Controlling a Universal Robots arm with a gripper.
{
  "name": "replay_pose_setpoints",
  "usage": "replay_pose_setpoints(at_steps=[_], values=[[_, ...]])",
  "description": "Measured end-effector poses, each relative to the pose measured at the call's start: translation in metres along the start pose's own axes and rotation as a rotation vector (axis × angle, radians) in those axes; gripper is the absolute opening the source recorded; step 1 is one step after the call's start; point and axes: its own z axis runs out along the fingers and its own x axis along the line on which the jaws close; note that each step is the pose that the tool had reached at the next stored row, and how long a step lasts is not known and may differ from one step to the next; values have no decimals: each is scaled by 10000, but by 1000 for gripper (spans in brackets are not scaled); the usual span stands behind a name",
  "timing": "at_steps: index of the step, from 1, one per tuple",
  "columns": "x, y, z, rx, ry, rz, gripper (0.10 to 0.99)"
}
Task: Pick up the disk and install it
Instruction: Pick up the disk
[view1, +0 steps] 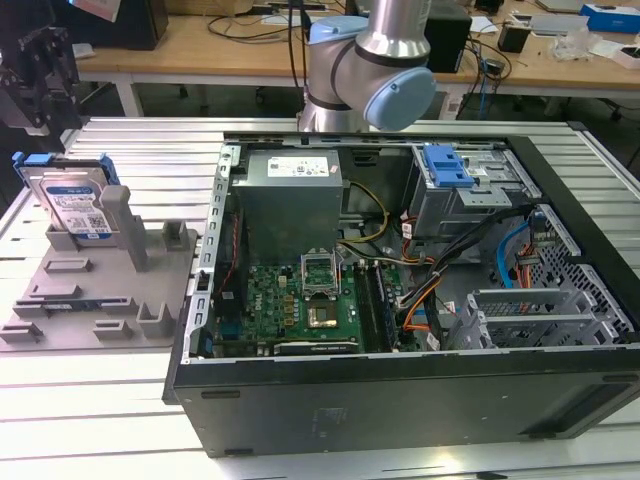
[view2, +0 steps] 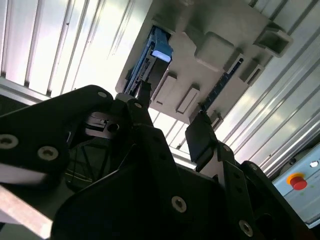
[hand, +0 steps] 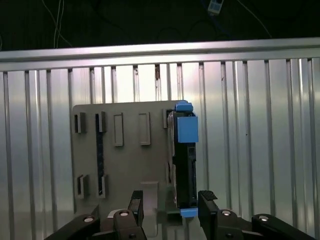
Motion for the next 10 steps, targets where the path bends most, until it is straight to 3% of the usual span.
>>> replay_pose_setpoints(at_steps=[4, 10], values=[[-94, 84, 9, 5, 57, -25, 557], [-93, 176, 80, 14, 63, -356, 557]])
